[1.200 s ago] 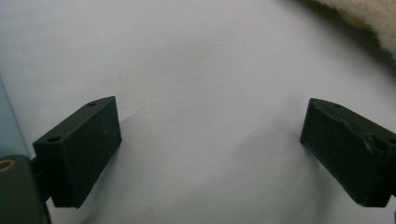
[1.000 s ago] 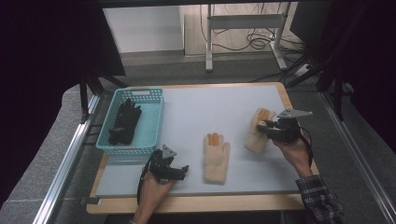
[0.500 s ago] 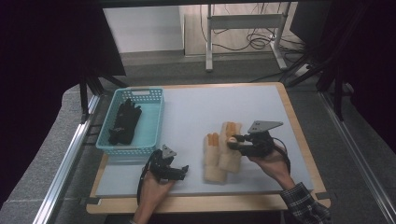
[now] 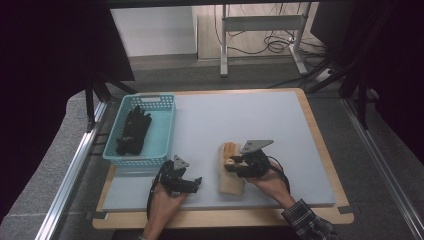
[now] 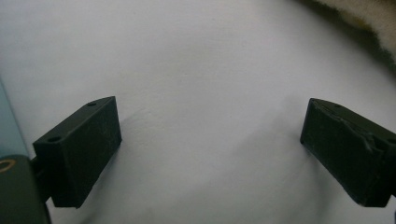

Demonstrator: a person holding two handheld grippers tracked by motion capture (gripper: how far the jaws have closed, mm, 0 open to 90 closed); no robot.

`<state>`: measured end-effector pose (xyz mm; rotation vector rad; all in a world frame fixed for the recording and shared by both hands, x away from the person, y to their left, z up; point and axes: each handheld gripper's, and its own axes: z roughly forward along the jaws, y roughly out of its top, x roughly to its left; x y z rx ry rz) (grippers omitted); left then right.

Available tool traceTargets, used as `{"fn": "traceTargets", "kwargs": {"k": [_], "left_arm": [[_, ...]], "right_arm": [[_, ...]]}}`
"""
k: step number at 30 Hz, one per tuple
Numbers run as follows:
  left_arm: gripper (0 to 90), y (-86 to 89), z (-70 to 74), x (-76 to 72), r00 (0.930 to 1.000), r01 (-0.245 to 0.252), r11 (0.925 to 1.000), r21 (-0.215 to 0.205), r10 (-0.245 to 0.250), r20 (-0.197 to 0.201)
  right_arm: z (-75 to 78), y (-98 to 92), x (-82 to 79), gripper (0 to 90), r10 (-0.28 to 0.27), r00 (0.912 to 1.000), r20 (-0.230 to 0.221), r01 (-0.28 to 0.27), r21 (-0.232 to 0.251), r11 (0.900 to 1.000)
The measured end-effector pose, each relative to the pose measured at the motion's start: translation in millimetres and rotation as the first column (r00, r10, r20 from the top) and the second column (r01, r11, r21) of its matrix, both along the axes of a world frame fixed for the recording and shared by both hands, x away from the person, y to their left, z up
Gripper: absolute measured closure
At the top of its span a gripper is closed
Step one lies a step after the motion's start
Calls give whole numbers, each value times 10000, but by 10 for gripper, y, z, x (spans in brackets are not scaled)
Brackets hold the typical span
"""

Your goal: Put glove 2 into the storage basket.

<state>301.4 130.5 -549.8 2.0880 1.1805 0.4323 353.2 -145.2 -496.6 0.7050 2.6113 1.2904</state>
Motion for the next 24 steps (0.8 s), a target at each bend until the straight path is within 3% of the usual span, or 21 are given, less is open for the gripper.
{"fn": "traceTargets", "kwargs": {"k": [3, 8, 12, 16, 21, 24], "left_arm": [[54, 0, 0, 0, 10000, 3, 10000, 4, -3, 1], [54, 5, 3, 2, 10000, 52, 10000, 60, -52, -9], [54, 5, 3, 2, 10000, 54, 10000, 59, -54, -11], [54, 4, 3, 0, 10000, 37, 10000, 46, -37, -22], [54, 3, 3, 0, 10000, 40, 10000, 61, -40, -15], [53, 2, 4, 0, 10000, 36, 10000, 76, -36, -15]], "right_arm": [[-82, 19, 10, 478, -110, 9998, -158, 108, -113, 9999], [46, -116, 39, 363, -425, 9991, -49, 426, 153, 9990], [103, -336, 82, 357, -891, 9958, -195, 897, 349, 9954], [59, -540, 78, 528, -1259, 9907, -506, 1274, 274, 9915], [-40, -641, -15, 738, -1151, 9917, -580, 1145, -142, 9933], [-97, -638, -77, 800, -973, 9937, -564, 957, -318, 9949]]}}
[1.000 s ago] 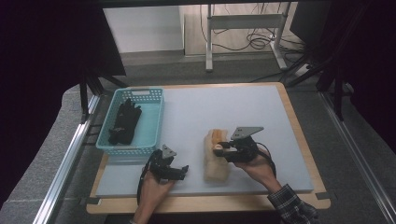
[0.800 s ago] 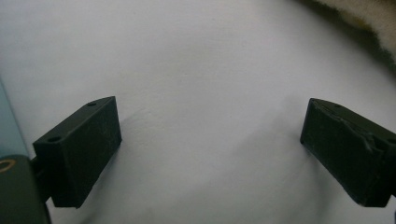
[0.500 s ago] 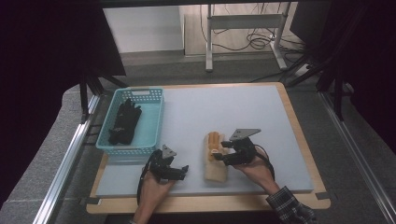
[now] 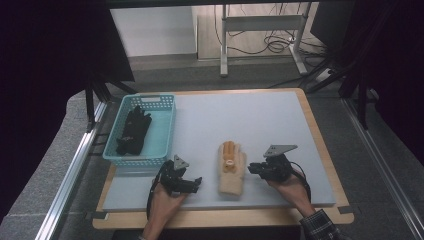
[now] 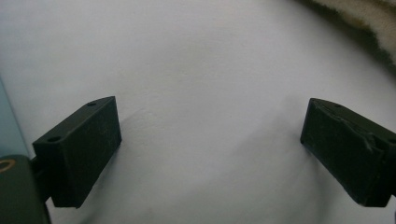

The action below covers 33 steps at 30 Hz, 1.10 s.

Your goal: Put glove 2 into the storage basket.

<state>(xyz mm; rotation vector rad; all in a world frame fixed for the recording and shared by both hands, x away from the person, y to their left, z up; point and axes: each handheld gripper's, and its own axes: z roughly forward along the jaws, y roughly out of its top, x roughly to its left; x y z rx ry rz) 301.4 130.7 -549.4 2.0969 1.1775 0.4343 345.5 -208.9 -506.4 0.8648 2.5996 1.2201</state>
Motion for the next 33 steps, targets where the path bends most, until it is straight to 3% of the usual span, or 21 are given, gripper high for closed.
{"fn": "traceTargets", "kwargs": {"k": [9, 16, 22, 26, 29, 33], "left_arm": [[52, 24, 8, -49, 9997, 236, 9997, 36, -236, -15], [42, 110, 13, -78, 9998, 167, 9998, 105, -166, -101], [41, 181, 24, -89, 10000, 49, 9992, 399, -48, -28], [33, 233, -9, -78, 10000, 43, 10000, 84, -43, -52], [37, 247, -9, -78, 9999, 111, 9999, 82, -110, -44], [52, 266, -10, -81, 9999, 111, 9999, -2, -111, -58]], "right_arm": [[-214, 228, -113, 832, 714, 9972, -208, -725, -525, 9960], [-241, 466, -138, 824, 1036, 9946, -106, -1040, -478, 9934], [-253, 732, -131, 812, 1226, 9923, 188, -1213, -557, 9910], [-266, 890, -115, 806, 1296, 9910, 334, -1274, -606, 9900], [-268, 968, -97, 806, 1274, 9907, 478, -1238, -724, 9897], [-254, 962, -86, 770, 1279, 9907, 471, -1243, -730, 9896]]}}
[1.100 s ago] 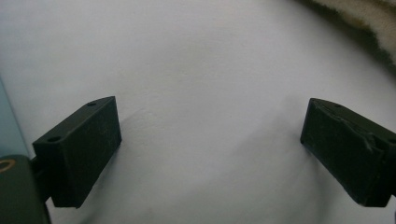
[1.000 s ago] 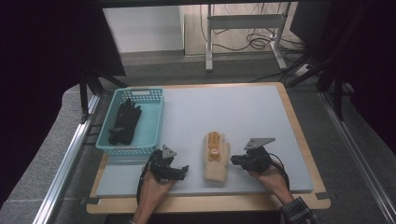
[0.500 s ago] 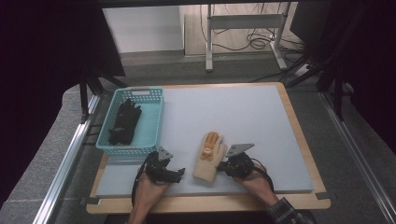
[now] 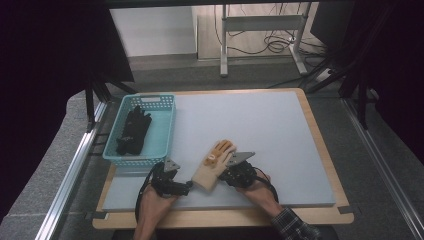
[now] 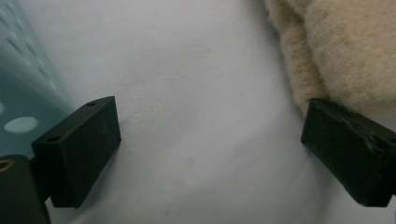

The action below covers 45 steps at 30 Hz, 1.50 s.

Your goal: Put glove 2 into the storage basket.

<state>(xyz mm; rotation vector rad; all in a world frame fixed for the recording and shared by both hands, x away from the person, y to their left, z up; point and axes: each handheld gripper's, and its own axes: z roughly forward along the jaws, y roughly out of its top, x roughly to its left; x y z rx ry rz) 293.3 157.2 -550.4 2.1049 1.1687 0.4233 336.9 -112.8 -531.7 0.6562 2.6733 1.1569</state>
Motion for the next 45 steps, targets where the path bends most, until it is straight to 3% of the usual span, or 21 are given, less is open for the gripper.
{"fn": "traceTargets", "kwargs": {"k": [6, 13, 21, 27, 31, 38, 41, 45], "left_arm": [[53, -11, -6, -8, 9999, -84, 10000, -19, 84, 81], [52, -5, -8, -5, 10000, -79, 9999, -73, 79, 58], [59, 14, -3, -9, 10000, 51, 9999, -113, -50, 31], [71, 63, -2, -34, 9994, 331, 9994, -126, -331, 75], [53, 82, 7, -58, 9986, 519, 9985, -168, -520, -40], [41, 131, 82, -151, 9976, 669, 9972, -337, -674, -133], [45, 141, 199, -176, 9977, 643, 9955, -699, -657, -172], [49, 8, 355, -130, 9958, 873, 9926, -847, -892, -190]], "right_arm": [[101, -211, -15, 709, -225, 9995, 244, 225, 9, 9997], [229, -624, 56, 580, -1311, 9900, 526, 1302, 207, 9913], [187, -1047, 113, 402, -2326, 9698, 733, 2325, 105, 9726], [95, -1317, 144, 284, -3035, 9499, 742, 3046, -46, 9525], [19, -1398, 166, 230, -3282, 9428, 591, 3301, -260, 9436], [2, -1396, 160, 198, -3320, 9406, 705, 3345, -266, 9420], [-1, -1397, 158, 199, -3329, 9402, 720, 3354, -253, 9417], [-2, -1398, 158, 199, -3334, 9400, 731, 3358, -239, 9416]]}}
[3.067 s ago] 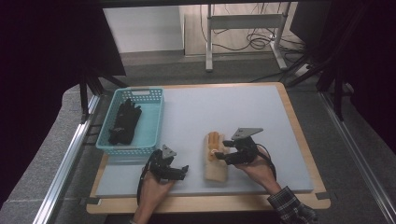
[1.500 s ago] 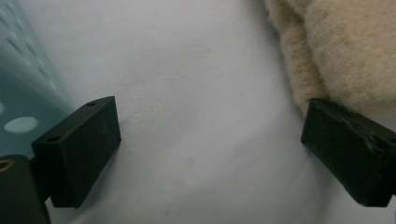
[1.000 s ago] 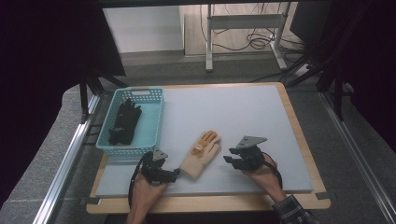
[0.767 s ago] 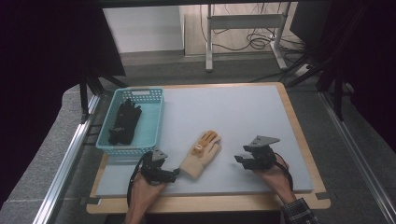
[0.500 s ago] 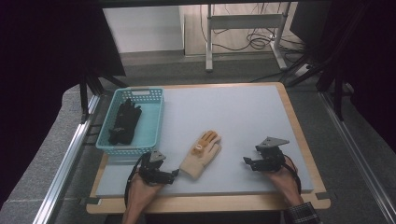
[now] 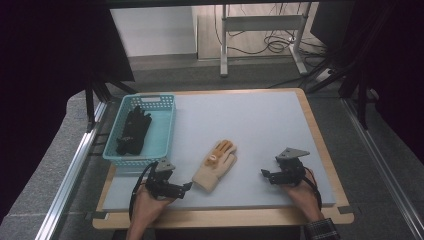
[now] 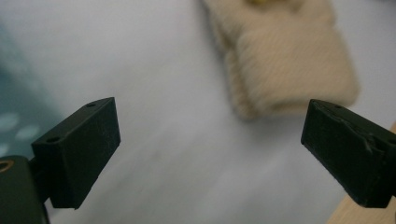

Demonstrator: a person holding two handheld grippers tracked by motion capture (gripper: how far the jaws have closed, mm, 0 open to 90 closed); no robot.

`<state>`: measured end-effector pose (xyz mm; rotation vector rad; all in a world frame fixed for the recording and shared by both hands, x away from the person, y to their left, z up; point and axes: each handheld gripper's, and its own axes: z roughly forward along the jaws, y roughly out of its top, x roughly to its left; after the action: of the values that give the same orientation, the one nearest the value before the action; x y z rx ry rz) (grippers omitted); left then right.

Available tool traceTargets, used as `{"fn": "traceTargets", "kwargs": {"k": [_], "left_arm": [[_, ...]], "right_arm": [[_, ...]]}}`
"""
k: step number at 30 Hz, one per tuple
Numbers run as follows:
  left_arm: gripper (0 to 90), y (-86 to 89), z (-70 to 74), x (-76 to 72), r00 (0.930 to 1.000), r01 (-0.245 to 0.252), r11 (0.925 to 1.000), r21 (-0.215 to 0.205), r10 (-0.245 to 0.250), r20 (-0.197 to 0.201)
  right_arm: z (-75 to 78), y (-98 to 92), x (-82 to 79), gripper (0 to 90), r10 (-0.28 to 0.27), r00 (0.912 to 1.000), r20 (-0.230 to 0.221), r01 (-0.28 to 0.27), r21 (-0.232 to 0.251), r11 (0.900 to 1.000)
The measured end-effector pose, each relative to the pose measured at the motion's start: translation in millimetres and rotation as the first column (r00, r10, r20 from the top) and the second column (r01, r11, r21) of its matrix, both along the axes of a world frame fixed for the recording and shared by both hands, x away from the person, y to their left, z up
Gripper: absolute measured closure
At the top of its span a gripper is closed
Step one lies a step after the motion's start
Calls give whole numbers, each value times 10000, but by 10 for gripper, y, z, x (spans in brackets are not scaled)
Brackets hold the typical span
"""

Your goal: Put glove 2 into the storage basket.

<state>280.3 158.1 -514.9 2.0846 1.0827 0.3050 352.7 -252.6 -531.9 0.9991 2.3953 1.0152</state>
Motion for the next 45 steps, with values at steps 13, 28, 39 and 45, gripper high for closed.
{"fn": "traceTargets", "kwargs": {"k": [13, 28, 39, 45], "left_arm": [[59, -706, 230, 454, 9990, 259, 9970, 732, -232, -380], [62, -1118, -83, 685, 9916, 590, 9816, 1817, -367, -1237], [345, -1079, -63, 671, 9921, 593, 9772, 2038, -352, -1202], [517, -1065, -41, 695, 9916, 619, 9793, 1928, -384, -1235]], "right_arm": [[-3, 0, -2, 198, 4, 10000, 39, -4, -4, 10000], [-3, 1, -5, 198, -6, 10000, 37, 6, -5, 10000], [-3, 1, -5, 198, -9, 10000, 39, 9, -10, 10000], [-3, 2, -5, 198, -14, 10000, 38, 14, -14, 10000]]}}
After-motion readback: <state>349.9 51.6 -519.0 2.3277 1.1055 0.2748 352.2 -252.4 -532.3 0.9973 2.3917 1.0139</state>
